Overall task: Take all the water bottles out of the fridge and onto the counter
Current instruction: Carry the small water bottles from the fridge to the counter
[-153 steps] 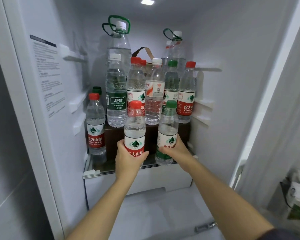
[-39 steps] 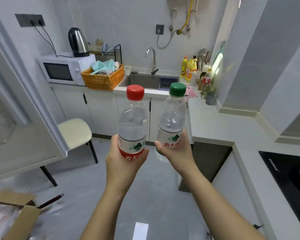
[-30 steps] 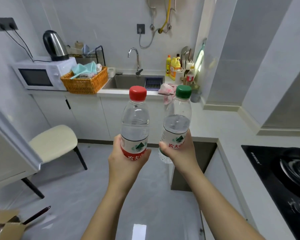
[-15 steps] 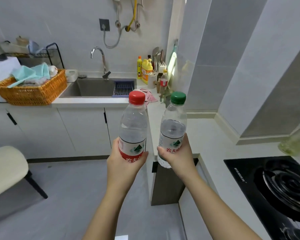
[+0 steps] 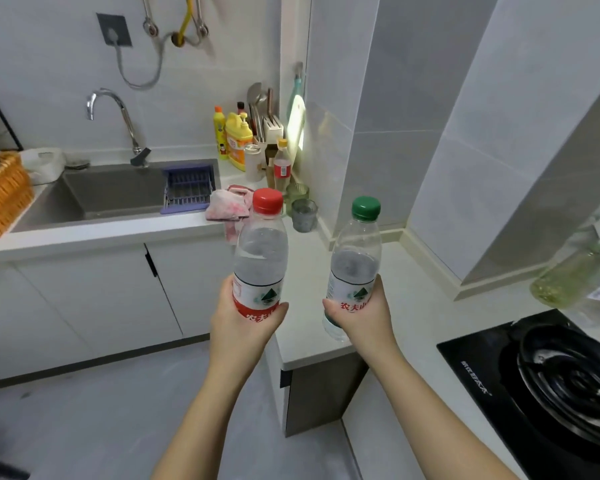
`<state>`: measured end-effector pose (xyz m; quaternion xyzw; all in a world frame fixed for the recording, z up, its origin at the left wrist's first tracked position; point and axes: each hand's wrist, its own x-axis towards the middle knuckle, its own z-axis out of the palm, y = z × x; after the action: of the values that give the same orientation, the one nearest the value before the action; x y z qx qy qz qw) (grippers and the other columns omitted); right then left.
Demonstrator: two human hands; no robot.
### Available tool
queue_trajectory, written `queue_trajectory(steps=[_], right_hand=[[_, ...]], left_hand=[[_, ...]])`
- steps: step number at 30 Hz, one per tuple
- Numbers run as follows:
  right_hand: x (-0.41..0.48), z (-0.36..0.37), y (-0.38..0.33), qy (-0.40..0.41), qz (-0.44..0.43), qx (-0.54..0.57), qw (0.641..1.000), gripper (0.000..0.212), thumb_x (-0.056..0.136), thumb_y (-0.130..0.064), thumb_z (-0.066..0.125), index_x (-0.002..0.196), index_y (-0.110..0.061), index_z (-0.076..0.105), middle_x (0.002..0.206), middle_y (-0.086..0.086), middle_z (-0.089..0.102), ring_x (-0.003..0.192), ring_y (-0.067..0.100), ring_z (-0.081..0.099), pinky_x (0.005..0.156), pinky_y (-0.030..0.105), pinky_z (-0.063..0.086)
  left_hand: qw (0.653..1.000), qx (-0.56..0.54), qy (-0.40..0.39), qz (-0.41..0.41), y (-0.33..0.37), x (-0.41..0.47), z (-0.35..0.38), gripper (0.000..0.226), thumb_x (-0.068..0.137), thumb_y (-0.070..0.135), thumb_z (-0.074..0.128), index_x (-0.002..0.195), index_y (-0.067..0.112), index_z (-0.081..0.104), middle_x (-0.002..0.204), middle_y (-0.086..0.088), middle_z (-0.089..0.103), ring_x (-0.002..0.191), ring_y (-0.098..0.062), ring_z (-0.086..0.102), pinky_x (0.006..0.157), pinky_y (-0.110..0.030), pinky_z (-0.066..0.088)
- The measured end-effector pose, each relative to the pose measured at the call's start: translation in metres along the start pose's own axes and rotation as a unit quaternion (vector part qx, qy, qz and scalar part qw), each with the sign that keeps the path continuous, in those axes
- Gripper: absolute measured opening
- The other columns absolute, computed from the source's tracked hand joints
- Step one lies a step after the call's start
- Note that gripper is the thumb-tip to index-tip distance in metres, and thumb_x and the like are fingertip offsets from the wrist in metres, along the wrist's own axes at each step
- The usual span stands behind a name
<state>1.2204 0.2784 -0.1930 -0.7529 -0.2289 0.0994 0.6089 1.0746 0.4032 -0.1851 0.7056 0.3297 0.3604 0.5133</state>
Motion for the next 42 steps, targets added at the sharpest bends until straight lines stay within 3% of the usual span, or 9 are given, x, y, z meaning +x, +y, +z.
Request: queue_trajectory(steps=[9,14,17,23,27,32,35,38,42], right_hand=[[0.073,-0.024,0.069,0.026,0.057,-0.007,0.998,0.052,0.068,-0.009,0.081,0.108,-0.022,0.05,0.096,0.0,0.064,0.085,0.013,0.066,0.058,0.01,0.049],[0.125,-0.036,0.113,0.025,0.105,-0.045,0.993,0.05,0.064,-0.019,0.084,0.103,-0.023,0.053,0.1,0.004,0.065,0.088,0.021,0.066,0.069,0.034,0.055],[0.155,-0.039,0.137,0.029,0.12,-0.059,0.991,0.051,0.062,-0.02,0.086,0.1,-0.028,0.052,0.094,-0.007,0.066,0.083,0.013,0.066,0.063,0.023,0.048],[0.19,-0.04,0.183,0.03,0.153,-0.057,0.986,0.052,0.06,-0.011,0.087,0.09,-0.033,0.05,0.086,-0.016,0.065,0.072,-0.01,0.062,0.052,0.006,0.043],[0.203,-0.04,0.205,0.038,0.16,-0.04,0.986,0.05,0.06,-0.013,0.087,0.093,-0.031,0.054,0.088,-0.011,0.068,0.078,0.001,0.066,0.063,0.018,0.051],[0.211,-0.039,0.218,0.038,0.136,-0.024,0.99,0.046,0.055,-0.023,0.082,0.092,-0.025,0.055,0.084,0.0,0.067,0.08,0.022,0.067,0.071,0.039,0.056],[0.208,-0.037,0.225,0.03,0.123,-0.033,0.991,0.054,0.058,-0.02,0.086,0.101,-0.026,0.055,0.097,0.001,0.067,0.089,0.018,0.068,0.076,0.034,0.056],[0.203,-0.04,0.236,0.024,0.133,-0.058,0.989,0.057,0.064,-0.014,0.089,0.11,-0.012,0.056,0.105,0.007,0.066,0.094,0.02,0.068,0.08,0.037,0.056],[0.216,-0.044,0.241,0.008,0.13,-0.097,0.987,0.052,0.066,-0.019,0.089,0.109,-0.015,0.059,0.102,0.002,0.067,0.091,0.014,0.067,0.07,0.021,0.049]], left_hand=[[0.995,0.008,-0.074,-0.059,-0.044,0.061,0.085,0.054,0.065,0.019,0.087,0.108,0.024,0.054,0.102,-0.004,0.064,0.089,-0.019,0.066,0.075,-0.036,0.059],[0.99,0.041,-0.076,-0.11,-0.073,0.095,0.146,0.049,0.064,0.015,0.087,0.102,0.021,0.057,0.097,-0.004,0.065,0.085,-0.019,0.065,0.073,-0.032,0.057],[0.989,0.047,-0.081,-0.118,-0.087,0.115,0.181,0.043,0.065,0.011,0.083,0.09,0.028,0.052,0.085,0.002,0.065,0.075,-0.016,0.063,0.059,-0.017,0.049],[0.984,0.026,-0.098,-0.149,-0.116,0.14,0.234,0.038,0.069,0.005,0.076,0.099,0.009,0.053,0.087,-0.009,0.063,0.074,-0.021,0.058,0.066,-0.037,0.053],[0.984,0.006,-0.09,-0.156,-0.131,0.147,0.253,0.041,0.068,0.004,0.075,0.1,0.0,0.051,0.084,-0.006,0.057,0.068,-0.019,0.051,0.061,-0.031,0.045],[0.986,-0.001,-0.085,-0.144,-0.139,0.149,0.261,0.044,0.071,0.01,0.078,0.105,0.019,0.051,0.093,0.001,0.062,0.078,-0.017,0.059,0.068,-0.03,0.051],[0.987,0.025,-0.089,-0.129,-0.144,0.146,0.258,0.055,0.071,0.013,0.08,0.103,0.044,0.048,0.099,0.009,0.064,0.087,-0.008,0.063,0.073,-0.022,0.053],[0.985,0.071,-0.111,-0.114,-0.155,0.142,0.249,0.049,0.072,0.017,0.081,0.098,0.046,0.051,0.097,0.016,0.065,0.09,-0.001,0.063,0.072,-0.014,0.05],[0.98,0.101,-0.126,-0.117,-0.159,0.149,0.253,0.047,0.071,0.024,0.083,0.101,0.044,0.053,0.099,0.022,0.065,0.093,0.007,0.061,0.073,-0.009,0.045]])
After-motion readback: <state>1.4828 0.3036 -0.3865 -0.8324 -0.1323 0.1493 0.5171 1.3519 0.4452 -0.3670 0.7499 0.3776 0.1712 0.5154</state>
